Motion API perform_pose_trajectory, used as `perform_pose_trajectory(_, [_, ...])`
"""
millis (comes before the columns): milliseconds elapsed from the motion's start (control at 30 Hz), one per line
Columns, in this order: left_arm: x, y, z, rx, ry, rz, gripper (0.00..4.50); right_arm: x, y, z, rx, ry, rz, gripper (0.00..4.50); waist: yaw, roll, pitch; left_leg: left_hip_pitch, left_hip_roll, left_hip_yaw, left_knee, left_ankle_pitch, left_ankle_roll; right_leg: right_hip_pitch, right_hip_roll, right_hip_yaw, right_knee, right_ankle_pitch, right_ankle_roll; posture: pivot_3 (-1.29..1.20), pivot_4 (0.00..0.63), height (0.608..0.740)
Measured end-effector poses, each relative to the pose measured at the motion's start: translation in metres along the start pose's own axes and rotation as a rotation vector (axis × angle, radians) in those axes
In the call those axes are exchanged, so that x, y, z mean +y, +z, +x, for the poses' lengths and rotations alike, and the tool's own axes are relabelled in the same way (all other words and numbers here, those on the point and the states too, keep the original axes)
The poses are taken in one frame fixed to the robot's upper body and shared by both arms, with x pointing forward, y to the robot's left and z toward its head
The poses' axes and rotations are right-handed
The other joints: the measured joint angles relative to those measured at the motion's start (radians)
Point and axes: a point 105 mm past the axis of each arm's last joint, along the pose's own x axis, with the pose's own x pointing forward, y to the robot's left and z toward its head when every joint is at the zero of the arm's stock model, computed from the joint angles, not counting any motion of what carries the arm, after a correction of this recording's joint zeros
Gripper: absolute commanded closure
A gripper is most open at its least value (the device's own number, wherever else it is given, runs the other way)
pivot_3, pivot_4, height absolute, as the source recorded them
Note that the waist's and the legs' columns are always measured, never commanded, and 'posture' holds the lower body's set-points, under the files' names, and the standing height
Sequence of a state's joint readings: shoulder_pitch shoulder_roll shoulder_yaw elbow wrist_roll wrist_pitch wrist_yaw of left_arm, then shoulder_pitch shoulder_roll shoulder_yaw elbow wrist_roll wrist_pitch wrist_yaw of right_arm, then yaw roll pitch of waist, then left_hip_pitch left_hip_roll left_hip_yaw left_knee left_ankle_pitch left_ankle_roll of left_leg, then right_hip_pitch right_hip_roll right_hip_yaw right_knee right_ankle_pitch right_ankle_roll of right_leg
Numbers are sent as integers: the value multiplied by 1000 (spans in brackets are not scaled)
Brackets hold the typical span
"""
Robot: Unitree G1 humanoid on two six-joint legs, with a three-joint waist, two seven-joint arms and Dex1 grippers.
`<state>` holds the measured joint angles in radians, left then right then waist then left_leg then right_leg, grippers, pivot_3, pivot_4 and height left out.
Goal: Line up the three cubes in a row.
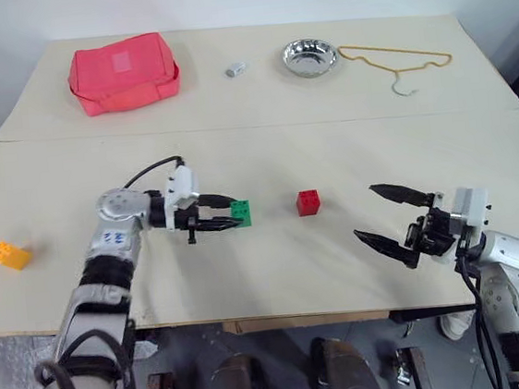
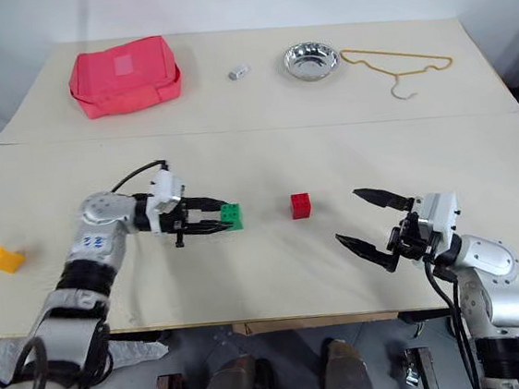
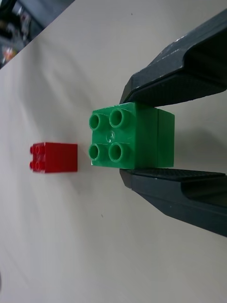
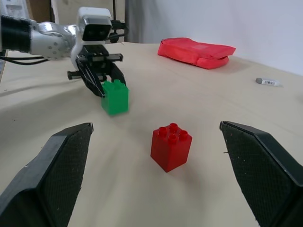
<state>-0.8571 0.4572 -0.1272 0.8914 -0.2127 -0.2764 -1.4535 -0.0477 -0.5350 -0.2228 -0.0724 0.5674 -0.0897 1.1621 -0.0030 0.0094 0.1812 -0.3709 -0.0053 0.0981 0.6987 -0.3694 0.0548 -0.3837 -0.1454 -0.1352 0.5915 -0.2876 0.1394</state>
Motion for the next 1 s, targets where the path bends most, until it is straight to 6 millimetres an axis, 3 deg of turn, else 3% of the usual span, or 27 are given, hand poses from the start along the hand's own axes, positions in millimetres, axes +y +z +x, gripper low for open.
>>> perform_pose_trajectory(667, [15,-1,18,23,7,16,3029,0,3,-5,23,-30,9,0,28,-1,0,0,1,-1,2,1,3,0,-3,0,2,1,2,0,150,740])
perform_pose_trajectory(1000, [15,-1,17,16,7,-7,25,7,2,-5,42,1,54,0,25,-1,0,-1,1,-1,2,1,3,0,-3,0,2,1,2,0,150,740])
